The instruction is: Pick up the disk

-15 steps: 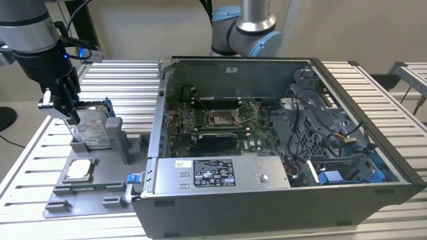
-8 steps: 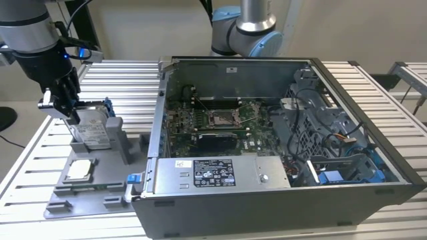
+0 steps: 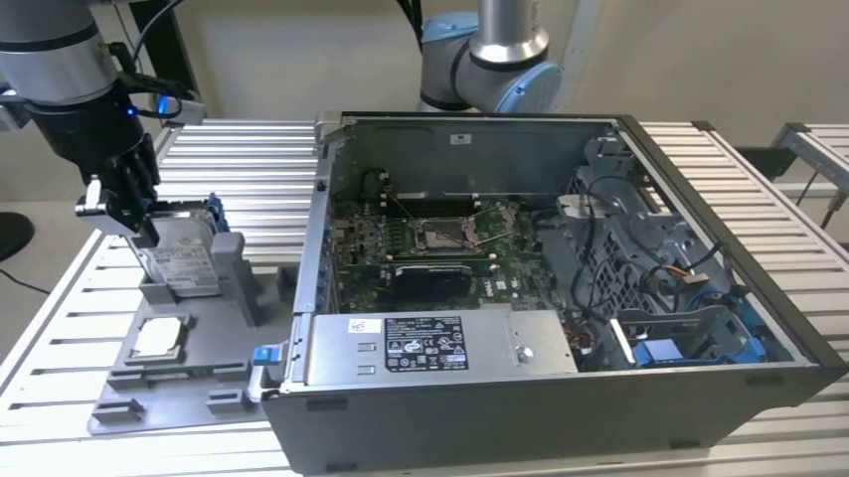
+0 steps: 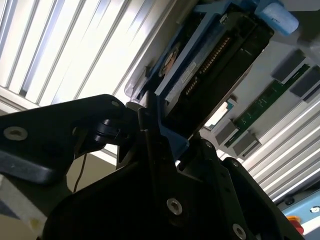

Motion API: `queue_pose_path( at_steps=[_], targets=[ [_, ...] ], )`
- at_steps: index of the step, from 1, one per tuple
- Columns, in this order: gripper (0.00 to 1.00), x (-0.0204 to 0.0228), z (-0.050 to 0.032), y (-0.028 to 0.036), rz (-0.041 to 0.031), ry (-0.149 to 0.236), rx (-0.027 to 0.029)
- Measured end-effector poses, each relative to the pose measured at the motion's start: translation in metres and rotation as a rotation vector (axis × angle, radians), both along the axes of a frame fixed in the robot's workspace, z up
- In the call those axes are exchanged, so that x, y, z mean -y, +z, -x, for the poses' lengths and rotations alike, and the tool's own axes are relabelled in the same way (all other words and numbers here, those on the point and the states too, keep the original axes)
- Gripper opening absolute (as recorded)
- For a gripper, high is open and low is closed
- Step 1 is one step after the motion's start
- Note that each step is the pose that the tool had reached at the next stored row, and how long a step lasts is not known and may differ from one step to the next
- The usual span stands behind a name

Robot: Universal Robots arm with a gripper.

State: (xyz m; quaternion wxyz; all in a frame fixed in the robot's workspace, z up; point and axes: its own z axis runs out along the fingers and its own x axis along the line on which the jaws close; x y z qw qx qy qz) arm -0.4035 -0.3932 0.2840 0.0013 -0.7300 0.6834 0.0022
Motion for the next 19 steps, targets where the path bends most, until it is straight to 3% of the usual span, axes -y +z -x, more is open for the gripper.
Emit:
queue_pose_path(
  at_steps=[10, 16, 17, 18, 19],
  targets=[
    [0.00, 0.0000, 0.0000, 0.0118, 0.0001, 0.000, -0.0001],
    [0.00, 0.0000, 0.0000, 0.0127, -0.0006, 0.000, -0.0001],
    [0.00, 0.0002, 0.0000, 0.0128, -0.0077, 0.000, -0.0002],
    [0.00, 0.0003, 0.0000, 0.0127, -0.0195, 0.000, -0.0001],
    [0.00, 0.0002, 0.0000, 0.0127, -0.0222, 0.000, -0.0001]
  ],
)
